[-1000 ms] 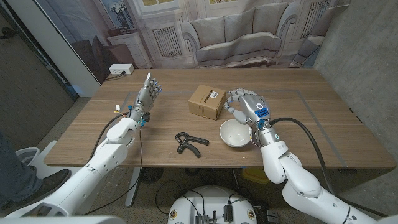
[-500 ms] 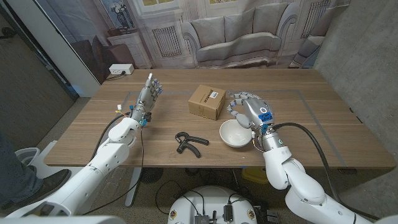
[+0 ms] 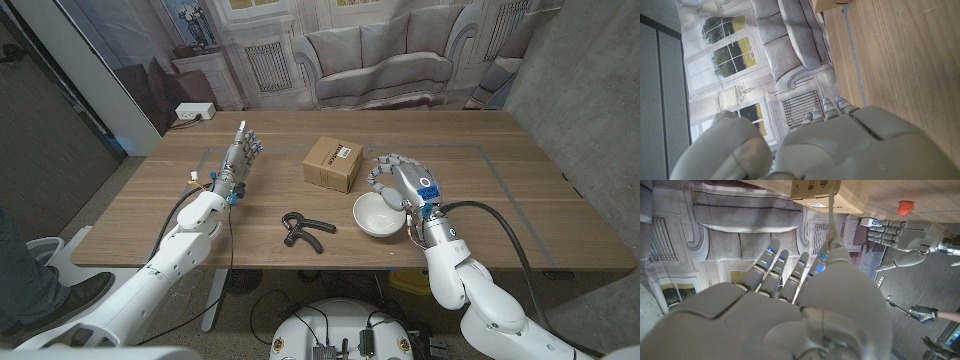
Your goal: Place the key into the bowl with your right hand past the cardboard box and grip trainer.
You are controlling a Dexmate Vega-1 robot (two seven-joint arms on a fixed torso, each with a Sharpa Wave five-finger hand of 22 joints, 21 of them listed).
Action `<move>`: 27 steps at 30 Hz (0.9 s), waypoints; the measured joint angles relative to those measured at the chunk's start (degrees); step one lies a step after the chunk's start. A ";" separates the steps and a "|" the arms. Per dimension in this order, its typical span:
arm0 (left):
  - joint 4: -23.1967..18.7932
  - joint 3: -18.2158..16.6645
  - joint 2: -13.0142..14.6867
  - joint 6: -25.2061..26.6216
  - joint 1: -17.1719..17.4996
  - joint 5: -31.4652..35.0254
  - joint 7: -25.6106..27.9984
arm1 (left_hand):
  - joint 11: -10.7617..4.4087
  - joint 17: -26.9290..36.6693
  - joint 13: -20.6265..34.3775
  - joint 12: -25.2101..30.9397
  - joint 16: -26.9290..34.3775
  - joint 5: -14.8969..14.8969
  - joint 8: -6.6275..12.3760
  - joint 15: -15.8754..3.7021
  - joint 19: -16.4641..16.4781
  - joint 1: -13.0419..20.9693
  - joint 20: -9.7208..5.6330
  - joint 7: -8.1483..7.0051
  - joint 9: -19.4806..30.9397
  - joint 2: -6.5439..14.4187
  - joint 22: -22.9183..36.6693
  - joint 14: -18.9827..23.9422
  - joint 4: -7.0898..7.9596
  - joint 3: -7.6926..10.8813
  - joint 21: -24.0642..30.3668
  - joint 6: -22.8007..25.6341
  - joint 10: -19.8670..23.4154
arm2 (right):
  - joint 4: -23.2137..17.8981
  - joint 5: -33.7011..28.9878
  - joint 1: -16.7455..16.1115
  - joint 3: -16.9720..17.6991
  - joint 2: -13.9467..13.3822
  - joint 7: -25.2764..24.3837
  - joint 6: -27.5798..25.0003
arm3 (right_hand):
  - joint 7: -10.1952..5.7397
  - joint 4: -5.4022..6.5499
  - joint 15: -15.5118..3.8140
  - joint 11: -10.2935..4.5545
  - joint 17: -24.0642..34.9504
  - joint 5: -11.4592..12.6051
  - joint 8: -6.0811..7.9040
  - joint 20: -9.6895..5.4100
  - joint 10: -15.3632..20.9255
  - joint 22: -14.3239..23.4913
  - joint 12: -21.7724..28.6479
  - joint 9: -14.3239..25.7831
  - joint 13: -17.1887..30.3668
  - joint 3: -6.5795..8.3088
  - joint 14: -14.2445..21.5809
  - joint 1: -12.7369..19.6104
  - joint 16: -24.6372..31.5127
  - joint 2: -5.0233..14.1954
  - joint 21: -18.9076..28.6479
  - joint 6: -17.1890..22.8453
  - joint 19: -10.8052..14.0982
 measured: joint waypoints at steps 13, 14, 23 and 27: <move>-0.23 0.15 -0.17 -0.54 -0.06 -0.39 -0.33 | 0.00 0.00 0.00 0.00 0.00 0.00 0.00 0.00 0.00 0.00 0.00 0.00 0.00 0.00 0.00 0.00 0.00 0.01 0.00 0.00 0.00 | -0.36 1.19 -0.49 -0.46 -0.62 2.68 -0.98 | -0.02 0.00 -0.01 -0.02 0.00 0.00 -0.29 -0.01 -1.45 -0.11 -0.89 -0.47 0.00 0.00 -1.44 -0.09 -0.45 0.09 -0.67 0.48 -0.44; -0.35 0.15 -0.17 -0.55 -0.04 -0.38 -0.25 | 0.00 0.00 0.00 0.00 0.00 0.00 0.00 0.00 0.00 0.00 0.00 0.00 0.00 0.00 0.00 0.00 0.01 0.01 0.00 0.00 0.00 | -0.54 1.19 -0.48 -0.55 -0.75 3.03 -1.17 | -0.02 0.00 -0.01 -0.02 0.00 0.00 -0.30 -0.01 -1.45 -0.22 -0.89 -0.48 0.00 0.00 -1.43 -0.09 -0.45 0.09 -0.68 0.48 -0.44; -1.29 0.12 -0.06 -0.55 0.66 -0.34 0.37 | 0.21 0.00 0.00 0.00 0.00 0.00 0.00 0.00 0.00 0.00 0.00 0.00 0.00 0.00 0.30 0.00 -0.15 -0.15 0.00 0.00 0.21 | -1.57 0.73 -0.46 -1.11 -1.46 5.73 -2.75 | -0.31 -0.24 0.30 0.52 0.00 0.00 -0.45 0.10 -2.59 -0.29 -1.34 -0.59 0.00 -0.24 -2.36 -0.08 -0.45 0.10 -0.69 0.77 -0.95; -1.87 0.00 0.18 -0.55 1.06 -0.12 0.72 | 0.21 0.00 0.00 0.00 0.00 0.01 0.00 0.00 0.00 0.01 0.00 0.00 0.00 0.01 0.30 0.00 -0.15 -0.15 0.00 0.00 0.21 | -2.02 0.41 -0.39 -1.30 -1.69 6.78 -3.43 | -0.31 -0.24 0.24 0.70 0.00 0.00 -0.46 0.10 -2.77 -0.28 -1.34 -0.58 0.00 -0.24 -2.71 -0.07 -0.44 0.10 -1.09 0.77 -0.95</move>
